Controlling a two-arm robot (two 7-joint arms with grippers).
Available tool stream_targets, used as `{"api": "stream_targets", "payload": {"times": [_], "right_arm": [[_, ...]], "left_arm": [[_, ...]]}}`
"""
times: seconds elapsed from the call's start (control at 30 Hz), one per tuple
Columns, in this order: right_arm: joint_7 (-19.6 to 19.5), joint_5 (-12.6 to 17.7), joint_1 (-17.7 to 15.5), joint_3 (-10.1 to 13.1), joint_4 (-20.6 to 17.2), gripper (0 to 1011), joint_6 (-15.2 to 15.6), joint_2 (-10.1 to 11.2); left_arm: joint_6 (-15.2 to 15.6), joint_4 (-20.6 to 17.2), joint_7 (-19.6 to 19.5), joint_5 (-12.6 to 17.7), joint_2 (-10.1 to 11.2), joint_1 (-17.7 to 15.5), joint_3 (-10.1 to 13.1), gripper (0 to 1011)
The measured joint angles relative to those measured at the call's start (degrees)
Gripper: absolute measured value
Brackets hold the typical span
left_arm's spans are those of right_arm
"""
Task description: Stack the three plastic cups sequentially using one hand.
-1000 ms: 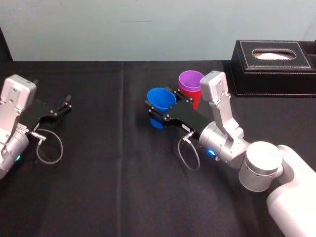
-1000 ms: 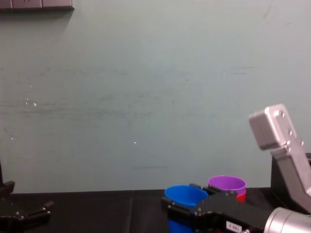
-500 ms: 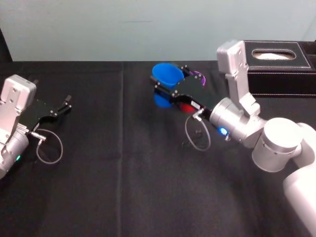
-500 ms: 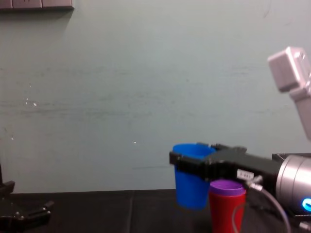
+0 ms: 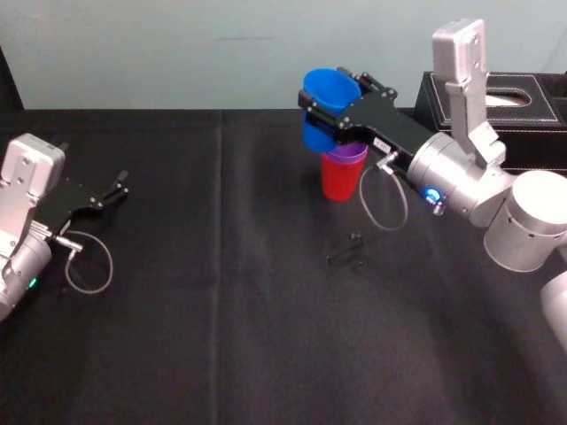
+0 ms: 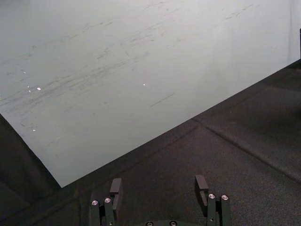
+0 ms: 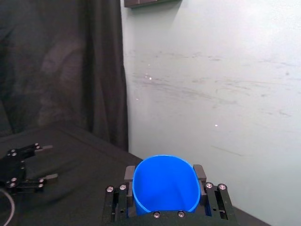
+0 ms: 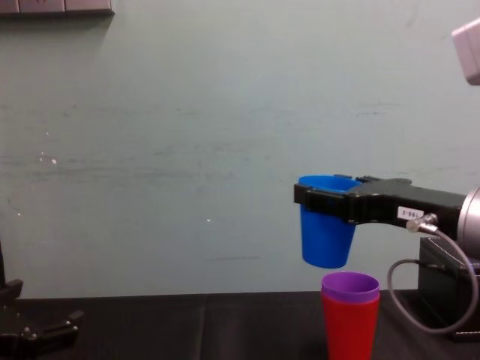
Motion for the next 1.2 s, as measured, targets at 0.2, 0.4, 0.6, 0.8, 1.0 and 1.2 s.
{"api": "stream_targets", "payload": {"times": [0.2, 0.4, 0.6, 0.8, 1.0, 1.2], "right_arm": [[-0.38, 0.23, 1.04, 0.23, 1.29, 746, -0.15, 0.61], [-0.8, 0.26, 2.28, 0.42, 3.65, 746, -0.66, 0.86], [-0.87, 0.02, 3.46, 0.38, 6.23, 747, -1.58, 0.71], [-0.85, -0.49, 4.18, 0.06, 8.08, 747, -2.17, 0.29], [-0.92, -1.11, 4.82, -0.23, 9.97, 747, -2.7, -0.35], [-0.94, -1.49, 5.28, -0.25, 11.33, 747, -3.11, -0.78]], "left_arm": [[0.0, 0.0, 0.0, 0.0, 0.0, 0.0, 0.0, 1005], [0.0, 0.0, 0.0, 0.0, 0.0, 0.0, 0.0, 1005], [0.0, 0.0, 0.0, 0.0, 0.0, 0.0, 0.0, 1005], [0.0, 0.0, 0.0, 0.0, 0.0, 0.0, 0.0, 1005], [0.0, 0.0, 0.0, 0.0, 0.0, 0.0, 0.0, 1005], [0.0, 0.0, 0.0, 0.0, 0.0, 0.0, 0.0, 1005]]}}
